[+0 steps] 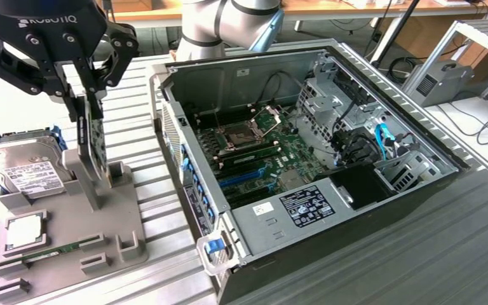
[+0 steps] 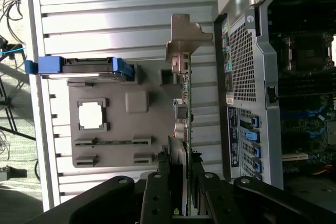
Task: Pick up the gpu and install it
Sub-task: 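Pick up the gpu and move the gpu toward the slot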
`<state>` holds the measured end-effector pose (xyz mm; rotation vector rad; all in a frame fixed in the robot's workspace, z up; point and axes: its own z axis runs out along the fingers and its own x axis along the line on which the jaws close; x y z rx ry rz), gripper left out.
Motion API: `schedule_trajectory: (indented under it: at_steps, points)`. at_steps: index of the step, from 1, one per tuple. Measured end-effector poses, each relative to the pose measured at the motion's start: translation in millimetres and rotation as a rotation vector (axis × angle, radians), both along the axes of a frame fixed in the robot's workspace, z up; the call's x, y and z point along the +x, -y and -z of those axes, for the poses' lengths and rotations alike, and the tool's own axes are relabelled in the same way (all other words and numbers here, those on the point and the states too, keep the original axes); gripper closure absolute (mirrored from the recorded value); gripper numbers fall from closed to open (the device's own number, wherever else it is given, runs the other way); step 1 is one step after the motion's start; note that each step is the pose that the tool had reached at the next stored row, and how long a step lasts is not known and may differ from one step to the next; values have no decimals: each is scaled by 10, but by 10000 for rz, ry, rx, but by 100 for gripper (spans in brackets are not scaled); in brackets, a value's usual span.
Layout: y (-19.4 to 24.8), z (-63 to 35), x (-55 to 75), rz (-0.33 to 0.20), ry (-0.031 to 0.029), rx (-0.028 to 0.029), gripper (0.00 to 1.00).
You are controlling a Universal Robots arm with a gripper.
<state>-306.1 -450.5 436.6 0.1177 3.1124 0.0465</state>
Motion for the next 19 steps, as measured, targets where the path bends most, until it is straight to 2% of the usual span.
schedule_trajectory:
  at_steps: [12, 19]
  points:
    - [0, -24, 2, -1, -1, -1, 74]
    - [0, -22, 47, -1, 1, -6, 74]
